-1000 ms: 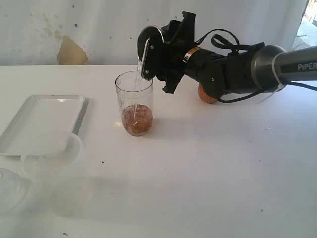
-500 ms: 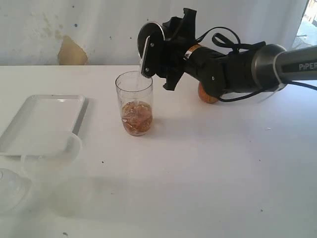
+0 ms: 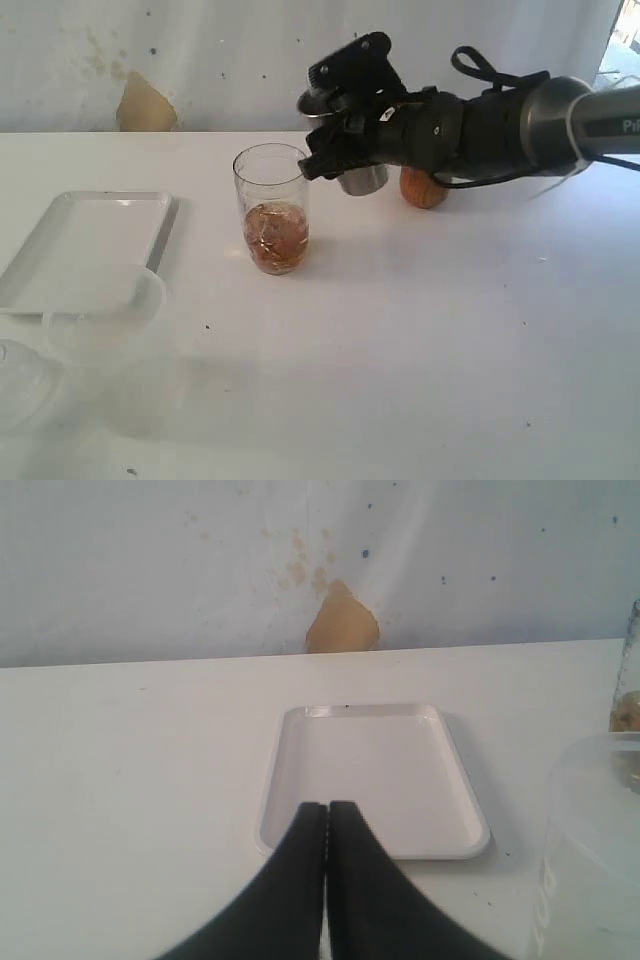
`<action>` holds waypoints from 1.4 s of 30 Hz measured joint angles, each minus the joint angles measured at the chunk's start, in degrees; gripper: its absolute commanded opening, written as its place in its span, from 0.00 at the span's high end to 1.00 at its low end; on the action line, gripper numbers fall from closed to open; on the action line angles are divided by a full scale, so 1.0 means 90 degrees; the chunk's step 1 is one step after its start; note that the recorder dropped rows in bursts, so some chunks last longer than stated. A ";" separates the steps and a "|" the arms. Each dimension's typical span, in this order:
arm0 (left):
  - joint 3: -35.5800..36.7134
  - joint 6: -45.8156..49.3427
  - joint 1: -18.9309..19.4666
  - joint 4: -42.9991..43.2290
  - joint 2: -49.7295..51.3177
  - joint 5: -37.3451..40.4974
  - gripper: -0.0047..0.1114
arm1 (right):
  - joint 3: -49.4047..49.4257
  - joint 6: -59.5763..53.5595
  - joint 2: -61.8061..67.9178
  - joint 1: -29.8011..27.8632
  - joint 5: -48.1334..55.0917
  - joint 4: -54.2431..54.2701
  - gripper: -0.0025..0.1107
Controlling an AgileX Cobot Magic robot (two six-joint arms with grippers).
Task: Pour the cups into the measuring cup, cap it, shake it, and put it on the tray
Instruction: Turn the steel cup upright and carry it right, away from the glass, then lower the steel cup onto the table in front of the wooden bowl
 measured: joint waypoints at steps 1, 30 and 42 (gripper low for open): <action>0.0000 0.0000 0.0000 0.0000 0.0000 0.0000 0.95 | 0.0000 0.0463 -0.0134 -0.0046 0.0288 0.0031 0.98; 0.0000 0.0000 0.0000 0.0000 0.0000 0.0000 0.95 | 0.3451 0.6316 -0.1066 -0.2083 -0.3681 -0.5340 0.98; 0.0000 0.0000 0.0000 0.0000 0.0000 0.0000 0.95 | 0.3556 0.5592 0.0370 -0.2702 -0.4998 -0.5863 0.98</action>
